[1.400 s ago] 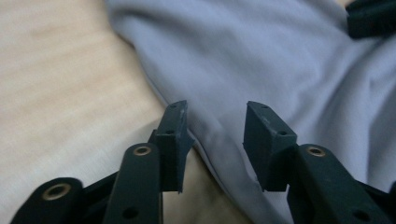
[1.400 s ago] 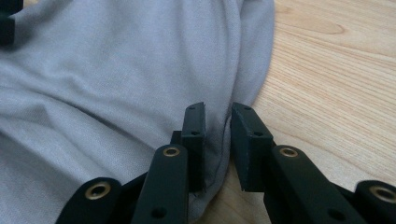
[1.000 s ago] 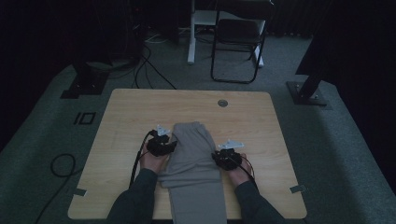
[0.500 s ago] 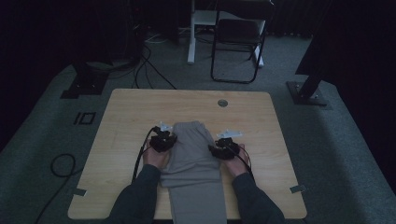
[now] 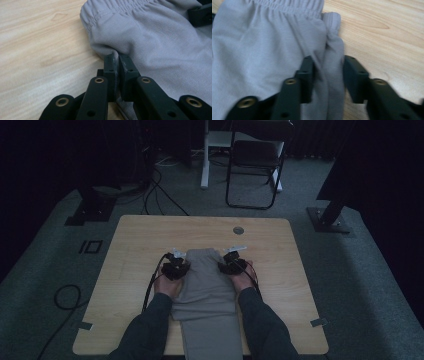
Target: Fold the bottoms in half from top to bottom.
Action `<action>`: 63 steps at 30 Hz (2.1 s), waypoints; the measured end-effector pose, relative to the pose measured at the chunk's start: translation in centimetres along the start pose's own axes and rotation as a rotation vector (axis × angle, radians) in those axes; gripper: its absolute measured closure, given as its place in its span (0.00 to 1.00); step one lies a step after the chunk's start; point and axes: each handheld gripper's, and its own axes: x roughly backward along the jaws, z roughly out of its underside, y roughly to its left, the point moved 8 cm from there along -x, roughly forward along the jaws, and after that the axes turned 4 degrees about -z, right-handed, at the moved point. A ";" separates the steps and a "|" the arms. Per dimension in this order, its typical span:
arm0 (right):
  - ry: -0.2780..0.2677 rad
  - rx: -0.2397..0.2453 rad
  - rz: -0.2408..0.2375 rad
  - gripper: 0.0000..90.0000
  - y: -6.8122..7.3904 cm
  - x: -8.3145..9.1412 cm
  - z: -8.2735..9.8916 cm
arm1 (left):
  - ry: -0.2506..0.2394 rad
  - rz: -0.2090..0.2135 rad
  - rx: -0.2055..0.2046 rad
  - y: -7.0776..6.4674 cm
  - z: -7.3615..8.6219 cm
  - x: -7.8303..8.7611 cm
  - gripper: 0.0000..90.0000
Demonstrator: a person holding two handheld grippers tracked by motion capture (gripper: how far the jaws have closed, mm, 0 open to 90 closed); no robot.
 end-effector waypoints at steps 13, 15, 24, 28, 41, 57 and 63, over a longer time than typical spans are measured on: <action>-0.060 -0.010 -0.008 0.98 -1.6 0.3 -2.6 | -0.037 -0.040 -0.021 1.3 -3.5 -0.4 0.96; -0.096 -0.007 -0.008 0.98 -1.8 0.9 -3.7 | -0.065 -0.040 -0.018 1.5 -4.7 0.2 0.96; -0.211 0.007 -0.018 0.98 -2.3 4.1 -6.8 | -0.176 -0.015 0.012 1.9 -8.3 3.3 0.96; -0.199 0.009 -0.040 0.97 -1.8 4.8 -6.0 | -0.157 0.002 -0.035 0.8 -7.4 4.0 0.96; -0.110 0.056 -0.130 0.97 0.7 7.1 0.6 | -0.139 0.106 -0.109 -3.9 -1.7 7.4 0.96; 0.026 0.139 -0.168 0.96 3.8 5.8 6.0 | 0.006 0.092 -0.157 -4.8 5.1 5.6 0.96; 0.016 0.125 -0.147 0.95 3.2 5.3 5.7 | -0.014 0.083 -0.143 -4.4 4.5 4.8 0.96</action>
